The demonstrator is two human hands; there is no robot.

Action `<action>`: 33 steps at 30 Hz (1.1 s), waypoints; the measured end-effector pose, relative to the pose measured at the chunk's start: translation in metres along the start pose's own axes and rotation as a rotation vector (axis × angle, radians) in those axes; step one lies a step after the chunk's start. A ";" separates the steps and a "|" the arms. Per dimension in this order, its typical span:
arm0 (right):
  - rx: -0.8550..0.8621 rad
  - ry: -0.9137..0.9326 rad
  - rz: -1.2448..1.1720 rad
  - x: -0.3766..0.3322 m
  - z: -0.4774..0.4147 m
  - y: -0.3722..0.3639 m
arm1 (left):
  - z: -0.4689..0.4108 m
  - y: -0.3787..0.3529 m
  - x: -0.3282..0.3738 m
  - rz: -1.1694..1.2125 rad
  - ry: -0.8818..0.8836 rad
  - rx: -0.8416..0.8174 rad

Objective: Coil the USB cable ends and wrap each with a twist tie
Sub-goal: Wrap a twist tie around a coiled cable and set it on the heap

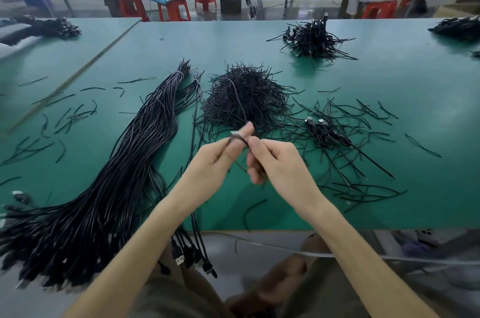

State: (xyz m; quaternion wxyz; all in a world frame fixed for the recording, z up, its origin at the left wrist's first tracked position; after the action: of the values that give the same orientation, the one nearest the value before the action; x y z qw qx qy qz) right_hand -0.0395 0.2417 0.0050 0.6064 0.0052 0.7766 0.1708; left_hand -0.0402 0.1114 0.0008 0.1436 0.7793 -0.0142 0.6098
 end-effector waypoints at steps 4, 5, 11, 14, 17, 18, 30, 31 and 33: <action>-0.112 0.007 -0.030 0.001 0.004 -0.034 | -0.009 0.000 -0.012 0.914 0.191 0.201; -0.144 -0.014 0.010 0.007 0.005 -0.041 | -0.010 0.001 -0.010 1.066 0.229 0.215; -0.079 -0.083 0.383 0.045 0.001 -0.013 | 0.002 0.035 0.016 0.997 0.174 0.070; 0.106 -0.054 0.464 0.046 -0.006 0.016 | 0.014 0.035 0.024 0.441 0.152 -0.138; 0.239 0.005 0.503 0.026 -0.021 0.030 | 0.021 0.007 0.006 -0.142 0.182 -0.310; 0.268 0.031 0.488 0.016 -0.025 0.031 | 0.021 0.000 -0.002 -0.261 0.189 -0.325; 0.176 0.025 -0.041 0.005 -0.013 -0.024 | -0.003 0.000 -0.023 0.845 0.083 0.113; 0.179 0.027 -0.039 0.005 -0.013 -0.023 | -0.003 0.000 -0.023 0.852 0.088 0.130; 0.155 0.058 0.019 0.003 -0.010 -0.028 | -0.003 -0.002 -0.024 0.894 0.122 0.176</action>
State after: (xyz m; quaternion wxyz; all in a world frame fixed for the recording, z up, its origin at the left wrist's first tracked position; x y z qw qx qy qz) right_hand -0.0441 0.2136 -0.0030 0.5800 0.0544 0.8045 0.1161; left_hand -0.0485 0.1099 -0.0214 -0.1999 0.6685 -0.2888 0.6555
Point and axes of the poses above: each hand's wrist, its own z-axis away from the middle knuckle, its own y-axis out of the back of the hand, x = y × z, the point moved 8 cm from there along -z, towards the middle knuckle, and after that the axes turned 5 degrees about z, right-handed, at the moved point
